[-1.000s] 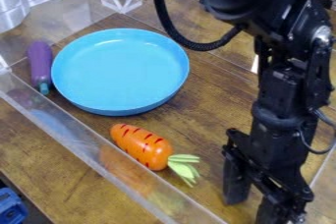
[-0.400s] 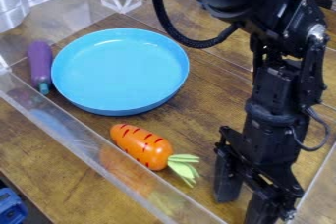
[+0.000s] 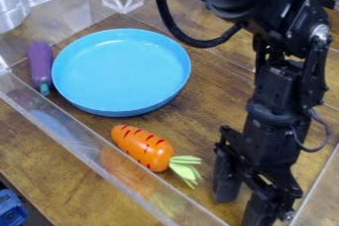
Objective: Move the carrot to the left side
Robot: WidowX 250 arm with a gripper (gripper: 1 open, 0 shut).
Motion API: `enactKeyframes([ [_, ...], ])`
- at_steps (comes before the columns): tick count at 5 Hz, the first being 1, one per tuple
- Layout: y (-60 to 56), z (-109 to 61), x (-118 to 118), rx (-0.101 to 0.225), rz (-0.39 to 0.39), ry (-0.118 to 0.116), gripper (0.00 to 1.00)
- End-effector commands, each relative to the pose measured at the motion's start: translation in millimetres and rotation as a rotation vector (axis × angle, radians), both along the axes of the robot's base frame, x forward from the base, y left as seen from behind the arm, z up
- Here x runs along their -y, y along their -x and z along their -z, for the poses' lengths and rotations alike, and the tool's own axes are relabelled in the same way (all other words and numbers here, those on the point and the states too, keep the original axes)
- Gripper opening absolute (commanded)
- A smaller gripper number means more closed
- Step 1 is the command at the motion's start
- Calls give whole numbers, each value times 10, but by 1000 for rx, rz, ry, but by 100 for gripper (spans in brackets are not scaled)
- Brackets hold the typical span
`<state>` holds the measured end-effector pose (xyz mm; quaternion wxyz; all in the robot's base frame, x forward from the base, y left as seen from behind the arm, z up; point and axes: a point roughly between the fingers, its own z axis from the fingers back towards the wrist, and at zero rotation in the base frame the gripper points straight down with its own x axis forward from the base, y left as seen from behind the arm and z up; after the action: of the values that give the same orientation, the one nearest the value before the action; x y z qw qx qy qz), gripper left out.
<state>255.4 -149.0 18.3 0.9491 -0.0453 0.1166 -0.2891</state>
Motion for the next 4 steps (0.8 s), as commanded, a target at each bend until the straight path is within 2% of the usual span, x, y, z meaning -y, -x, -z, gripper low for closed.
enactKeyframes([
  [1,-97,-21,-139,9,-22,-10,0],
  [4,-119,-32,-185,5,-19,-20,0],
])
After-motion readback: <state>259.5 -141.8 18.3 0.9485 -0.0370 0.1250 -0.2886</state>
